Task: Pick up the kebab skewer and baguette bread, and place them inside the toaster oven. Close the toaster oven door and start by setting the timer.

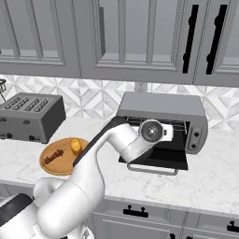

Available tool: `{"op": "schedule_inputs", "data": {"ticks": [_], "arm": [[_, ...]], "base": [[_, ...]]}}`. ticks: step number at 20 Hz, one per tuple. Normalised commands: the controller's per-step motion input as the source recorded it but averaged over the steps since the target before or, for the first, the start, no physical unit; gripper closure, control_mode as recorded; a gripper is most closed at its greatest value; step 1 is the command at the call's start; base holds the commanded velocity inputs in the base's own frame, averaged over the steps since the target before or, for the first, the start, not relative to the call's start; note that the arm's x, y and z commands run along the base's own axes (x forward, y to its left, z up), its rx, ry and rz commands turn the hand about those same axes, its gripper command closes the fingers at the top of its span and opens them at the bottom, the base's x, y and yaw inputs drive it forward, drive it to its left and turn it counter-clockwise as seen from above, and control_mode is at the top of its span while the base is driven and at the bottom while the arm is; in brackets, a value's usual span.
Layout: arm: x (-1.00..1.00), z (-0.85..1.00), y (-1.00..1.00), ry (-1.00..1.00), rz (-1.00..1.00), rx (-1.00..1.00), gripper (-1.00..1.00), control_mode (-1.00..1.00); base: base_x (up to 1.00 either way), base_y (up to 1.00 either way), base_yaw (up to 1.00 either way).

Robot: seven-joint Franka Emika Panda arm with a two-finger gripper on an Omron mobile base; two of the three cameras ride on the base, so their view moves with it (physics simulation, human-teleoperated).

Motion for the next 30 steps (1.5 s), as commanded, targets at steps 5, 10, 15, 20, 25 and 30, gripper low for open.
{"op": "schedule_inputs", "data": {"ticks": [5, 10, 15, 20, 25, 30], "arm": [[0.17, -0.45, -0.41, -0.27, 0.0, 0.0, -1.0, -1.0], [0.22, -0.2, -0.24, -0.13, 0.0, 0.0, -1.0, -1.0], [0.2, -0.06, -0.08, -0.02, 0.0, 0.0, -1.0, -1.0], [0.07, -0.05, -0.11, 0.0, 0.0, 0.0, -1.0, -1.0], [0.05, -0.03, -0.09, 0.0, 0.0, 0.0, -1.0, -1.0], [0.27, -0.13, 0.0, 0.0, 0.0, 0.0, -1.0, -1.0]], "base": [[0.0, 0.0, 0.0], [0.0, 0.0, 0.0], [0.0, 0.0, 0.0], [0.0, 0.0, 0.0], [0.0, 0.0, 0.0], [0.0, 0.0, 0.0]]}}
